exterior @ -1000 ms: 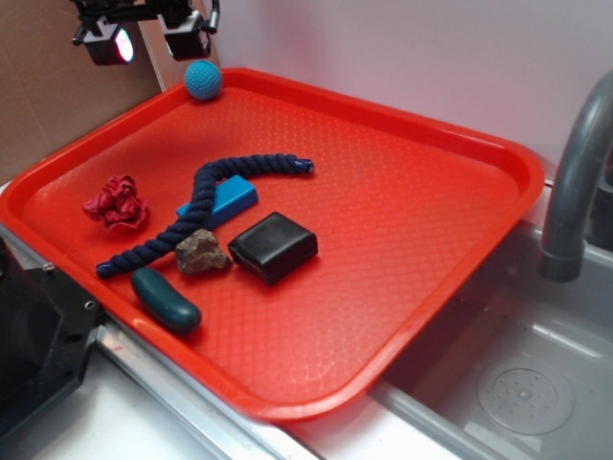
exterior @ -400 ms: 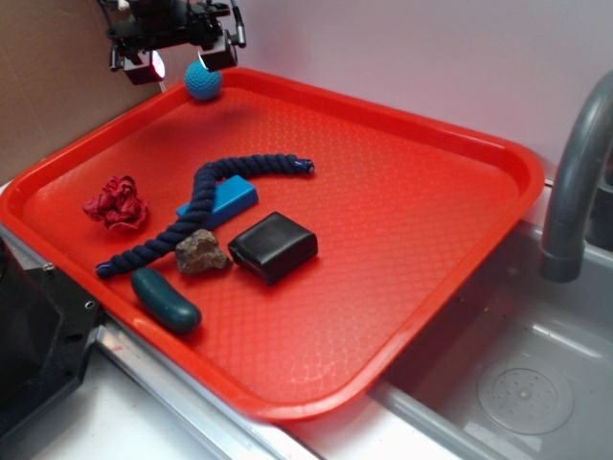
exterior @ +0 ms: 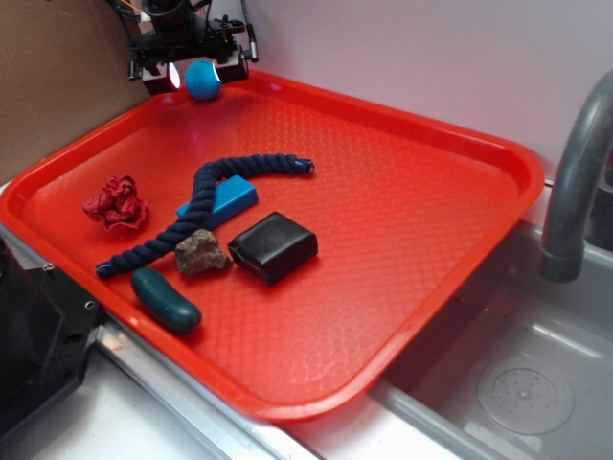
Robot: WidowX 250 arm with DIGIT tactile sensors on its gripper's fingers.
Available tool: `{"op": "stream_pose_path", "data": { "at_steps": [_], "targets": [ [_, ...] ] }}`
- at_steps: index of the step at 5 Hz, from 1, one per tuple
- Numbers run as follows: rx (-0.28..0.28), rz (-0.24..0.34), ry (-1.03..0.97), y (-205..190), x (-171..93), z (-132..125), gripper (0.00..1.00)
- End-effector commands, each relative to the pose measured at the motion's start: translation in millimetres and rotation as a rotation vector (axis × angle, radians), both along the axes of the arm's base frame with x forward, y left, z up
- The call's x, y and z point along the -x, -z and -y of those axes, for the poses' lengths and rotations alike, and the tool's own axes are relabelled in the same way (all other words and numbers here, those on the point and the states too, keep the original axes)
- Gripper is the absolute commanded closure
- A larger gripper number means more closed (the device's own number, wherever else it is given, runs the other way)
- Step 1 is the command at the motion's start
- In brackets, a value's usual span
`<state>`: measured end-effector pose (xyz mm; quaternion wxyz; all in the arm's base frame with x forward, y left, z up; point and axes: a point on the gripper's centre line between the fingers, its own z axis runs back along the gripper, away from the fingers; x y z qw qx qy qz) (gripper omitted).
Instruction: Grab the blue ball.
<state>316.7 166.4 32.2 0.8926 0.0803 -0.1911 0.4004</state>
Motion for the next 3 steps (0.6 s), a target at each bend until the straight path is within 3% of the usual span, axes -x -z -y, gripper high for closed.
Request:
{"op": "stream_pose_path", "data": {
  "at_steps": [1,2,3],
  "targets": [
    [-0.040,0.011,-0.007,-10,-16,-23,1.00],
    [-0.012,0.007,-0.004,-33,2,-16,1.00],
    [0.045,-0.027,0.051,-70,40,3,1.00]
  ]
}}
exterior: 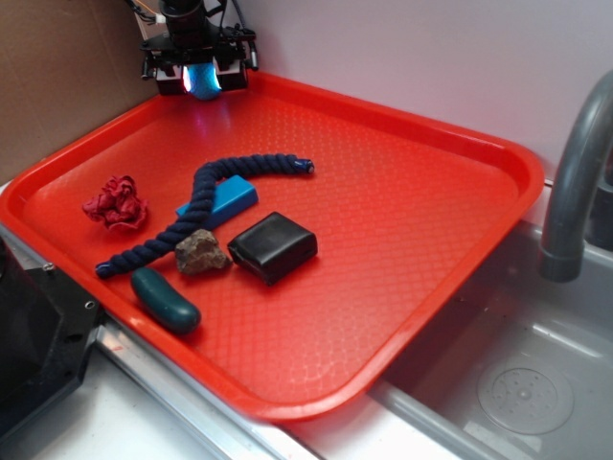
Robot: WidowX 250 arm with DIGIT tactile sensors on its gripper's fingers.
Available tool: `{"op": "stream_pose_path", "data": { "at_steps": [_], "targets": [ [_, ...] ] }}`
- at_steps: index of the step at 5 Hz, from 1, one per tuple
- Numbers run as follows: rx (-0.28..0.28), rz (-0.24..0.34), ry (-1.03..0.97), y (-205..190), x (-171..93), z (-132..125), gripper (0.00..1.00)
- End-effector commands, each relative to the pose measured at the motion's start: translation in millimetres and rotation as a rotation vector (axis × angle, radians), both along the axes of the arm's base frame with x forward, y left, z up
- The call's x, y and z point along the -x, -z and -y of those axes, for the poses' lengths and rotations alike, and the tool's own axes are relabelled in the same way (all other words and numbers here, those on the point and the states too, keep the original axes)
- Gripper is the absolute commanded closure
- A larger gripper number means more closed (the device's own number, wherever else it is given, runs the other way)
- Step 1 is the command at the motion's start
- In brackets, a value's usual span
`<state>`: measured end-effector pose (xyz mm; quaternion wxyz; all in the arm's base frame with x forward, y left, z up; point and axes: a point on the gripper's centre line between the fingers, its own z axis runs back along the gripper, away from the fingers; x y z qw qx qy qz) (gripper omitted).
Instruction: Grab the blue ball.
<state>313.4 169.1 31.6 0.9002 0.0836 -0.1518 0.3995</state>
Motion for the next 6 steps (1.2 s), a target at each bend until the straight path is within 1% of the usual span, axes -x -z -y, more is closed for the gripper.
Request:
{"op": "stream_pose_path", "data": {
  "at_steps": [1,2,3,4,5,6],
  "targets": [
    [0.105,-0.027,0.099,-91,67,24,1.00],
    [0.226,-0.209,0.237,-96,73,32,1.00],
    [0.251,-0.271,0.310,-95,75,38,1.00],
    [0.278,-0.297,0.427,-99,86,43,1.00],
    [0.245,-0.225,0.485,-103,110,56,1.00],
    [0.197,-0.225,0.502,-103,114,66,1.00]
  ]
}}
